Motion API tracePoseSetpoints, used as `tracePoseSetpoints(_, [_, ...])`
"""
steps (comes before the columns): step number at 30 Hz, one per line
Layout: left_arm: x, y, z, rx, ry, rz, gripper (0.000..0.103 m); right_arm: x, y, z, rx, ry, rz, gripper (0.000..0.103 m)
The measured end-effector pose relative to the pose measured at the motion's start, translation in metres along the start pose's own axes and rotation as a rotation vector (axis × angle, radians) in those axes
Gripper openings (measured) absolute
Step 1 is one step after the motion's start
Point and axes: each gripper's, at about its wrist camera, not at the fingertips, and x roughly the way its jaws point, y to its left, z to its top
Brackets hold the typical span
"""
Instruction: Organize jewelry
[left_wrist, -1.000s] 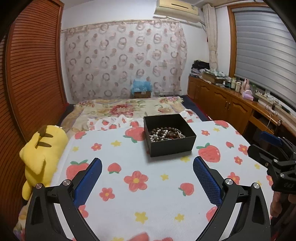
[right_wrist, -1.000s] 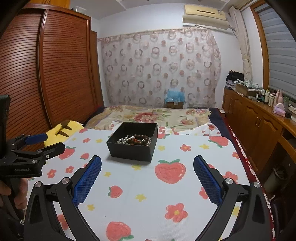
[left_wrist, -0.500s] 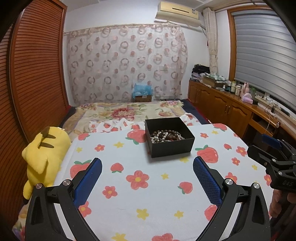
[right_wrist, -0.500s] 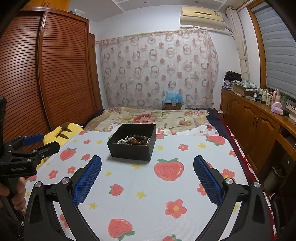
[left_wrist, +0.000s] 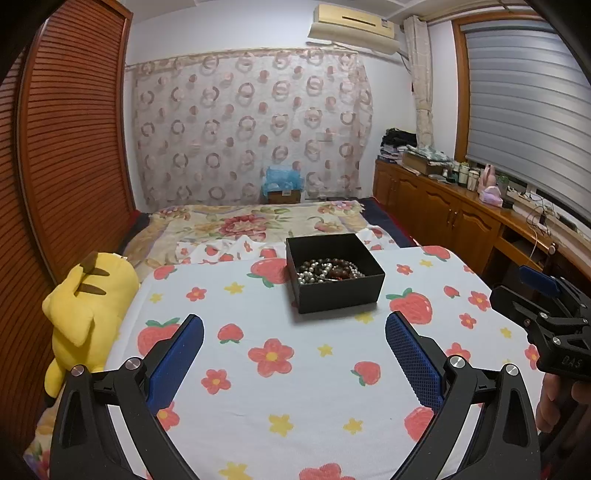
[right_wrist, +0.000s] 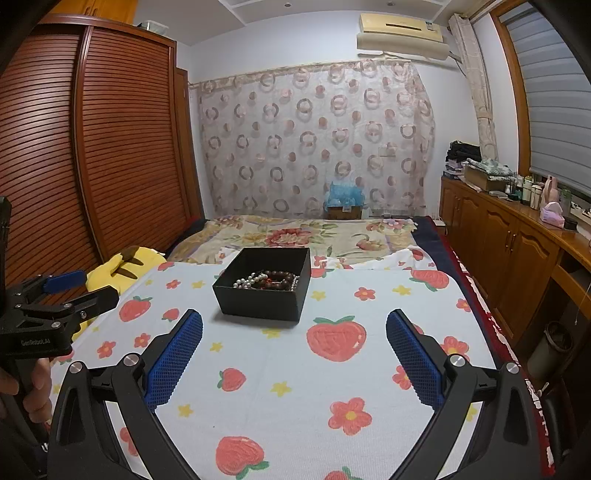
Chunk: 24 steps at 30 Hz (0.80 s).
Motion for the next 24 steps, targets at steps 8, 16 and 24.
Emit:
tracePoseSetpoints(8, [-0.0006, -0.0008, -0.0002, 0.002, -0.001, 0.002, 0.095, 0.0001, -0.0008, 0.0004, 0.002, 0.001, 0.0, 0.1])
tracePoseSetpoints(16, [-0.0005, -0.0009, -0.0005, 0.001, -0.001, 0.001, 0.095, 0.0001, -0.0012, 0.0, 0.002, 0.002, 0.0, 0.1])
tracePoseSetpoints(24, [-0.0012, -0.0021, -0.0008, 0.003, -0.005, 0.004, 0.095, -0.0003, -0.0014, -0.0009, 0.003, 0.002, 0.0, 0.1])
